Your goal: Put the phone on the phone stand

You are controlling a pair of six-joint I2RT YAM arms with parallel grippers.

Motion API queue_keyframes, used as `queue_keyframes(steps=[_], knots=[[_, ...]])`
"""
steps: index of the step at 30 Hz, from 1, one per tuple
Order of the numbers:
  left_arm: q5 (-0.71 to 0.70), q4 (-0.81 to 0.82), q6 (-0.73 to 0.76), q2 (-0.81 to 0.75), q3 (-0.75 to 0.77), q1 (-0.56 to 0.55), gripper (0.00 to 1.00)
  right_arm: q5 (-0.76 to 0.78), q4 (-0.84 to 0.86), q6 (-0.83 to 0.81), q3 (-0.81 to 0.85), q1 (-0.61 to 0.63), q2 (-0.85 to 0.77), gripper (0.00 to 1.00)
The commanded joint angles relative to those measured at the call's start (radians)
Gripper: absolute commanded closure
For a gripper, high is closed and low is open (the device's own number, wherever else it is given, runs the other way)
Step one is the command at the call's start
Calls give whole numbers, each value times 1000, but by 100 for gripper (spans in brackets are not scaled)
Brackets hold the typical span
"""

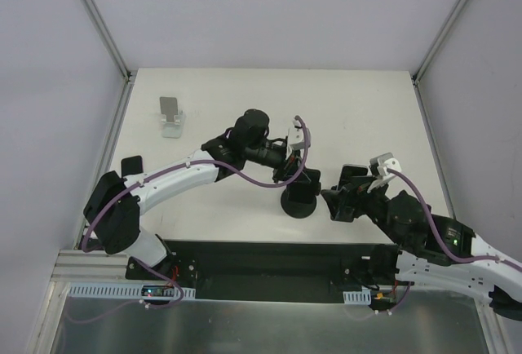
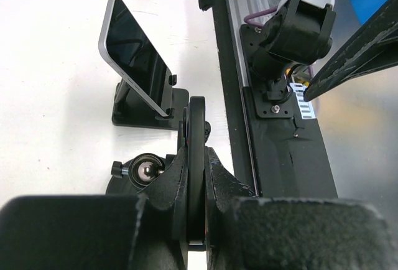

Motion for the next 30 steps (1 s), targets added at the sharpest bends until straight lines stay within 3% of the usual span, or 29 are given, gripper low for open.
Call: queue_keyframes(steps=[1,2,5,6,10,15,18,20,25,27,30], knots=[[0,115,-58,-9,4,6,94,21,-10,1,2,-2,15,3],[3,111,-96,-14,7,15,64,16,-10,1,4,-2,21,3],[40,133,-191,-58,-2,79,44,4,-10,2,5,-2,34,3],[40,150,-213,-81,-36,99,3,2,-10,4,4,-1,35,2],[-43,129,-256,-227,-99,187,1,-7,-4,4,-8,-2,16,3],[-382,-136,-319,-373,-79,331,1,-10,3,-16,-15,-1,-24,2],[-673,-312,-376,-390,-40,465,1,-24,3,-30,-13,-2,-41,2],[-823,-368,-408,-352,-15,549,1,-27,3,-38,-13,-1,-53,2],[-853,-408,-460,-197,74,797,1,-39,-1,-56,-16,-1,-79,2],[-961,-394,-373,-99,135,805,1,-47,-4,-56,-16,-1,-91,2],[-982,-383,-232,85,253,836,1,-53,-6,-58,-18,-2,-104,2]])
